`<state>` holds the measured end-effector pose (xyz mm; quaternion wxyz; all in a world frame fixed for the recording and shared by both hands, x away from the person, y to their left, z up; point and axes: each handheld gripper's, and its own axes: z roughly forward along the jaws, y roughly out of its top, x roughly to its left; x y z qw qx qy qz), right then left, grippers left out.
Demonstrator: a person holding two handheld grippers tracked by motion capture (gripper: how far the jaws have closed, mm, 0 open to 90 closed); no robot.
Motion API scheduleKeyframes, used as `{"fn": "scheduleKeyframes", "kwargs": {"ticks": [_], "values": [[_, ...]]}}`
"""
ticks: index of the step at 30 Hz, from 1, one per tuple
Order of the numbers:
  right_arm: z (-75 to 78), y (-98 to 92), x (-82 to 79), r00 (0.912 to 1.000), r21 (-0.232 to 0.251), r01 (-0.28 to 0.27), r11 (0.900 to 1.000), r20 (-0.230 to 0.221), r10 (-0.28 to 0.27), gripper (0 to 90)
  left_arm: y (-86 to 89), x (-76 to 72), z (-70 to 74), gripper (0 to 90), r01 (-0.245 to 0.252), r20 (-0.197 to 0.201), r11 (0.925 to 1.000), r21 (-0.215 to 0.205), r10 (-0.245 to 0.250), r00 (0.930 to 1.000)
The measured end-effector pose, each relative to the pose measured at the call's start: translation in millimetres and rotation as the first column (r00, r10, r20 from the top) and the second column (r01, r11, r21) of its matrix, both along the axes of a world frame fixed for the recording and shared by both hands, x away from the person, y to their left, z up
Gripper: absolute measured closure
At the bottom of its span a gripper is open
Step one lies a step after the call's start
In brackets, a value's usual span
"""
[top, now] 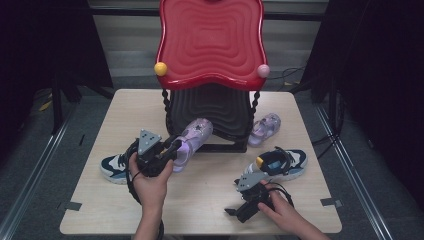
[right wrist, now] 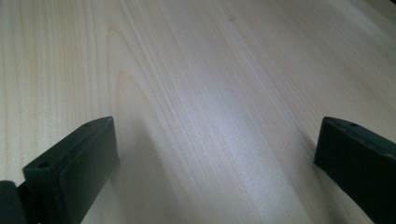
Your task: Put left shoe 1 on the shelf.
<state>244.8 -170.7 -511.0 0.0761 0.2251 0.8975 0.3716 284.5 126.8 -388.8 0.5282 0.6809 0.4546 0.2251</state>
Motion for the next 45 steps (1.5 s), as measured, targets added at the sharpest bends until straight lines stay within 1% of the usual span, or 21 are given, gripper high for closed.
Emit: {"fn": "scheduleKeyframes", "kwargs": {"ticks": [1, 2, 6, 11, 12, 13, 14, 18, 20, 23, 24, 28, 31, 34, 35, 36, 38, 39, 40, 41, 45], "values": [[-0.1, 0.1, 0.1, 1.0, 0.0, 0.0, 1.0, 0.002, 0.0, 0.0, -0.7, 0.2, 0.4, 74.0, -0.005, 0.009, 1.0, 0.002, 0.005, 0.9999], [-0.2, 0.1, 0.1, 1.0, -0.001, -0.001, 1.0, 0.003, 0.001, 0.0, -1.7, 0.7, 0.8, 74.0, -0.009, 0.009, 0.9999, -0.005, 0.009, 0.9999], [-0.3, 0.0, 0.2, 1.0, -0.002, -0.001, 1.0, 0.005, 0.001, 0.0, -4.7, 3.2, 3.9, 74.1, -0.02, 0.017, 0.9998, -0.007, 0.02, 0.9997], [-0.2, 0.0, 0.2, 1.0, -0.002, -0.001, 1.0, 0.004, 0.001, 0.0, -7.2, 6.1, 8.4, 74.3, -0.044, 0.035, 0.999, -0.011, 0.044, 0.9984], [-0.2, 0.0, 0.2, 1.0, -0.001, -0.002, 1.0, 0.004, 0.002, 0.0, -7.4, 6.6, 9.2, 74.3, -0.05, 0.042, 0.9988, -0.004, 0.05, 0.9979], [-0.1, 0.0, 0.1, 1.0, -0.001, -0.001, 1.0, 0.002, 0.001, 0.0, -8.6, 7.0, 9.8, 74.2, -0.057, 0.045, 0.9983, -0.01, 0.058, 0.9973], [-0.2, 0.1, 0.1, 1.0, -0.001, 0.0, 1.0, 0.003, 0.0, 0.0, -9.1, 7.9, 10.3, 74.3, -0.055, 0.049, 0.9985, -0.009, 0.055, 0.9973], [-0.2, 0.1, 0.2, 1.0, -0.002, -0.002, 1.0, 0.005, 0.002, 0.0, -13.2, 10.9, 11.8, 74.3, -0.078, 0.053, 0.9969, -0.009, 0.078, 0.9955], [-0.2, 0.1, 0.1, 1.0, -0.001, 0.0, 1.0, 0.004, 0.0, 0.0, -14.4, 12.4, 12.6, 74.3, -0.08, 0.059, 0.9968, -0.009, 0.08, 0.995], [-0.3, 0.1, 0.3, 1.0, -0.001, -0.001, 1.0, 0.007, 0.001, 0.0, -17.9, 15.3, 14.5, 74.4, -0.097, 0.074, 0.9951, -0.017, 0.098, 0.9924], [-0.3, 0.1, 0.3, 1.0, -0.001, -0.002, 1.0, 0.007, 0.002, 0.0, -18.8, 16.0, 15.2, 74.4, -0.102, 0.076, 0.9947, -0.013, 0.103, 0.9918], [-0.3, 0.1, 0.3, 1.0, -0.001, -0.002, 1.0, 0.007, 0.002, 0.0, -24.1, 18.3, 16.3, 74.4, -0.139, 0.109, 0.9902, -0.016, 0.14, 0.9842], [-0.3, 0.1, 0.2, 1.0, -0.001, -0.001, 1.0, 0.007, 0.001, 0.0, -27.9, 22.7, 16.3, 74.4, -0.144, 0.1, 0.9895, -0.017, 0.145, 0.9844], [-0.3, 0.1, 0.3, 1.0, -0.001, -0.001, 1.0, 0.007, 0.001, 0.0, -31.2, 26.5, 16.0, 74.4, -0.161, 0.105, 0.9869, -0.016, 0.161, 0.9813], [-0.3, 0.0, 0.4, 1.0, -0.001, -0.003, 1.0, 0.008, 0.003, 0.0, -31.6, 27.8, 16.5, 74.4, -0.158, 0.1, 0.9874, -0.008, 0.158, 0.9824], [-0.3, 0.1, 0.3, 1.0, -0.001, -0.002, 1.0, 0.007, 0.002, 0.0, -32.6, 29.3, 16.4, 74.4, -0.164, 0.101, 0.9863, -0.017, 0.165, 0.9812], [-0.4, 0.1, 0.4, 1.0, 0.0, -0.003, 1.0, 0.008, 0.003, 0.0, -34.4, 31.6, 17.3, 74.4, -0.172, 0.099, 0.9849, -0.014, 0.173, 0.98], [-0.4, 0.1, 0.4, 1.0, 0.0, -0.003, 1.0, 0.008, 0.003, 0.0, -35.6, 33.2, 17.7, 74.4, -0.182, 0.105, 0.9832, -0.012, 0.183, 0.9776], [-0.4, 0.1, 0.6, 0.9999, 0.0, -0.005, 1.0, 0.009, 0.005, 0.0, -36.7, 34.4, 18.2, 74.4, -0.184, 0.107, 0.9828, -0.01, 0.184, 0.977], [-0.3, 0.1, 0.4, 1.0, 0.001, -0.003, 1.0, 0.007, 0.002, 0.0, -38.1, 35.5, 18.4, 74.4, -0.195, 0.114, 0.9808, -0.015, 0.195, 0.9742], [-0.2, 0.1, 0.2, 1.0, 0.001, -0.001, 1.0, 0.005, 0.001, 0.0, -41.7, 41.0, 18.8, 74.4, -0.207, 0.123, 0.9783, -0.012, 0.207, 0.9706]]}}
